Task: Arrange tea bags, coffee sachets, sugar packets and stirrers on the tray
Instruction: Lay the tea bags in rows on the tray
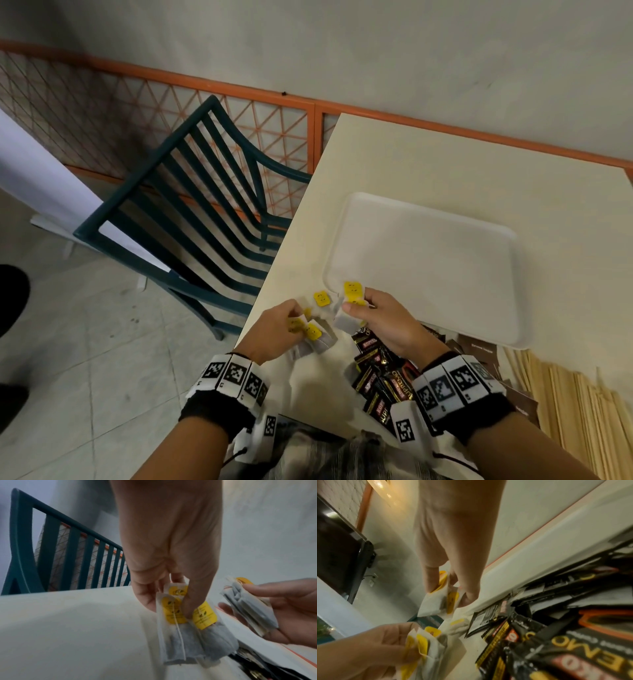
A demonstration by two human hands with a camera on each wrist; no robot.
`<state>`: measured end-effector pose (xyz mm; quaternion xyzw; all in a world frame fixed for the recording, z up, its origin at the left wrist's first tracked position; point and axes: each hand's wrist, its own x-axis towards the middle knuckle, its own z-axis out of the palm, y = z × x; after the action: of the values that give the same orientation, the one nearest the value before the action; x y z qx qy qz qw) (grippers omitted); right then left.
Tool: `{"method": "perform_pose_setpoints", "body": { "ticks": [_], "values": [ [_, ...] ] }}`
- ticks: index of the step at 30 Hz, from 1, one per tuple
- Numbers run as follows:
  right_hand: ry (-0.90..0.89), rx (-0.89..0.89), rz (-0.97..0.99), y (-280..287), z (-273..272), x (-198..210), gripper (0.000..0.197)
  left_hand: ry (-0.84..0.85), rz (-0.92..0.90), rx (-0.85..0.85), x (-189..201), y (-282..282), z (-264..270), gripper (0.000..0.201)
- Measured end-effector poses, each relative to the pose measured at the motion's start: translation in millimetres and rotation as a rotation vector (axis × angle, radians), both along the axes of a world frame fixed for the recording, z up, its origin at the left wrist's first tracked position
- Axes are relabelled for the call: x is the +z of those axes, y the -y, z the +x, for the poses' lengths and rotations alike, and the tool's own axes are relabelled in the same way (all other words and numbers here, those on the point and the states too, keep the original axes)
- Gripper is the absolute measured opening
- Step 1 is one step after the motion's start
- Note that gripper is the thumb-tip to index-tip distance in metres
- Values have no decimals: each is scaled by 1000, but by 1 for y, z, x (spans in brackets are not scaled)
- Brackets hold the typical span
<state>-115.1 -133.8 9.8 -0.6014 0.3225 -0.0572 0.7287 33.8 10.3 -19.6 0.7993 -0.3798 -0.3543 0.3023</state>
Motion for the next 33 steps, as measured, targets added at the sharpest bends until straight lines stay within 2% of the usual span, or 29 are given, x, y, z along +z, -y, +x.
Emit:
{"method": "perform_pose_setpoints", "body": {
  "ticks": [7, 11, 15, 17, 19, 21, 24, 27, 30, 33],
  "values": [
    [10, 183, 20, -19, 18, 9, 17, -173, -142, 89, 16, 1, 7, 16],
    [24, 162, 89, -16, 24, 18, 21, -277, -217, 116, 26, 8, 10, 14],
    [19, 152, 201, -17, 24, 20, 35, -335, -314, 137, 31, 22, 2, 27],
    [29, 81, 244, -16, 23, 19, 42, -324, -358, 111, 34, 29, -3, 31],
    [46, 23, 259, -12, 19, 19, 38, -231, -363, 65, 35, 33, -6, 29],
    [47, -35, 250, -6, 14, 20, 28, -188, -348, 40, 36, 35, -6, 20],
    [42, -169, 229, 8, 3, 21, 24, -199, -308, 117, 34, 35, 0, 17],
    [59, -308, 225, 23, -12, 22, 33, -3, -159, 116, 22, 35, 8, 18],
    [29, -370, 180, 32, -27, 21, 33, 49, 34, 68, 8, 41, 6, 39],
    [-12, -356, 132, 33, -35, 18, 26, 127, 146, -3, -2, 51, -2, 56]
  ]
}}
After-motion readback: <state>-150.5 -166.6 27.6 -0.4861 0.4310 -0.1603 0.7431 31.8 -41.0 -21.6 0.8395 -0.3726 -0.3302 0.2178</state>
